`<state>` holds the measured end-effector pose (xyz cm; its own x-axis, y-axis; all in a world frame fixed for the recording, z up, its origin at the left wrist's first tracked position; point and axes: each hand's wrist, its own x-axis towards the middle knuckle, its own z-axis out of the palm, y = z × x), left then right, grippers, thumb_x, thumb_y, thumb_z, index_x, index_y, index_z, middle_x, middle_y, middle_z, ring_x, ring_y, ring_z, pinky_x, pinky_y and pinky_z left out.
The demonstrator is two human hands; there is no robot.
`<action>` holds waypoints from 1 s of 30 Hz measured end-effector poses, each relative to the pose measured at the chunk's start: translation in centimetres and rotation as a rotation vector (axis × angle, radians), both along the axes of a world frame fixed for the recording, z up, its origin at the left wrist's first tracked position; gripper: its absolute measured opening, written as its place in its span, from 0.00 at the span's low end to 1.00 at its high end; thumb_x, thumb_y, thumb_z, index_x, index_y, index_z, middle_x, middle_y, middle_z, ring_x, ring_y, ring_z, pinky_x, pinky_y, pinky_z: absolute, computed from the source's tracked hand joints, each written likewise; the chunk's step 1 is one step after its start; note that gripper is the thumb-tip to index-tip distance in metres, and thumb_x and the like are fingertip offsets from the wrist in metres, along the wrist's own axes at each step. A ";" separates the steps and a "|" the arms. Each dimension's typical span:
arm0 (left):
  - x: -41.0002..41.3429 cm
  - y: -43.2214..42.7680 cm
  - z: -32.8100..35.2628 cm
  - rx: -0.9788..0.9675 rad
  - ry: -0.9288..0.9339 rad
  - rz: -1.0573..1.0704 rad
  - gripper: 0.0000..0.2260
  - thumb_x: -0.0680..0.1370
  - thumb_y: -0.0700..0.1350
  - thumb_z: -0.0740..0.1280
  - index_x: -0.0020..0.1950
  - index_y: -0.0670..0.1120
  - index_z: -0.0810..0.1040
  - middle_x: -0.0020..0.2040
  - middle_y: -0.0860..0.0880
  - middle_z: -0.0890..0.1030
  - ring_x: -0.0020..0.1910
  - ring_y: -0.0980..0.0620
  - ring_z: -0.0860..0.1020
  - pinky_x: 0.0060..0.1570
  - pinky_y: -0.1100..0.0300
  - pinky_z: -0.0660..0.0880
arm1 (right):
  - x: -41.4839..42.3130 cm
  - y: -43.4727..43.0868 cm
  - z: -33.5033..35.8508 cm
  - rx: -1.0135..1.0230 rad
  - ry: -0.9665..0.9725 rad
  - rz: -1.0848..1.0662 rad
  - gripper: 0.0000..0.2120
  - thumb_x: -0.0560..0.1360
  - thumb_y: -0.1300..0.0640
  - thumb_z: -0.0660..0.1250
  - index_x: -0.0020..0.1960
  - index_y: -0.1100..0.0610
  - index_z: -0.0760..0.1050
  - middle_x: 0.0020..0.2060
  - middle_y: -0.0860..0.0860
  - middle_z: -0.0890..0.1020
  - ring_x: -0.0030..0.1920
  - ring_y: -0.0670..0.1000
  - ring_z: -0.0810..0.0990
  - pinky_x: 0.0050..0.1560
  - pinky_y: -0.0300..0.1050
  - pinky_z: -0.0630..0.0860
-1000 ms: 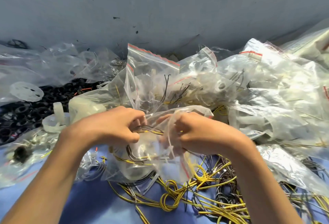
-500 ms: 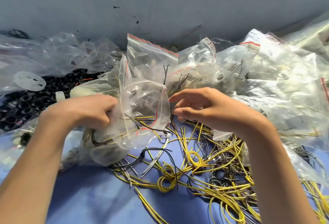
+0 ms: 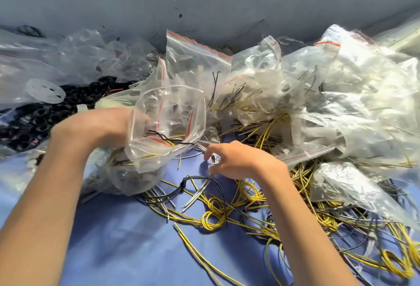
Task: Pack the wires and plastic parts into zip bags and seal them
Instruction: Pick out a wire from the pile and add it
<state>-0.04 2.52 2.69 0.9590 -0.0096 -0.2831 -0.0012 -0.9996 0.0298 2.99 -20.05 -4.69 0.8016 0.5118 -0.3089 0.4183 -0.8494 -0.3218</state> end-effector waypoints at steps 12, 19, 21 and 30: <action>-1.8 -3.1 3.1 -0.361 -0.662 -0.219 0.16 0.75 0.46 0.54 0.57 0.47 0.77 0.53 0.49 0.79 0.50 0.51 0.74 0.56 0.56 0.69 | -0.3 0.0 -0.2 -0.004 -0.132 -0.094 0.15 0.73 0.43 0.67 0.57 0.46 0.73 0.41 0.52 0.73 0.44 0.57 0.73 0.45 0.47 0.71; -2.6 -5.5 2.9 -0.431 -0.574 -0.397 0.17 0.78 0.55 0.59 0.63 0.49 0.73 0.56 0.51 0.74 0.54 0.57 0.72 0.55 0.66 0.65 | -0.8 0.4 0.2 -0.051 -0.162 -0.071 0.13 0.73 0.52 0.66 0.56 0.53 0.74 0.46 0.56 0.81 0.49 0.59 0.80 0.46 0.47 0.75; -2.4 -6.0 2.2 -0.372 -0.511 -0.427 0.16 0.78 0.52 0.63 0.65 0.50 0.72 0.58 0.51 0.73 0.58 0.54 0.72 0.59 0.63 0.65 | -0.9 0.4 0.4 -0.026 -0.155 -0.064 0.10 0.71 0.55 0.64 0.51 0.55 0.75 0.46 0.56 0.82 0.46 0.59 0.82 0.50 0.48 0.79; -2.2 -6.3 1.8 -0.393 -0.471 -0.422 0.21 0.76 0.36 0.63 0.65 0.56 0.70 0.58 0.53 0.72 0.56 0.55 0.71 0.58 0.61 0.65 | -1.0 -0.5 3.7 0.198 -0.221 -0.071 0.07 0.67 0.61 0.62 0.41 0.49 0.73 0.35 0.52 0.81 0.39 0.56 0.79 0.35 0.42 0.73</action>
<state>-2.26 -3.82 4.52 0.8706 -0.4196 0.2570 -0.4833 -0.8272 0.2867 1.95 -20.56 -1.02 0.8741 0.4851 -0.0234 0.4385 -0.8089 -0.3918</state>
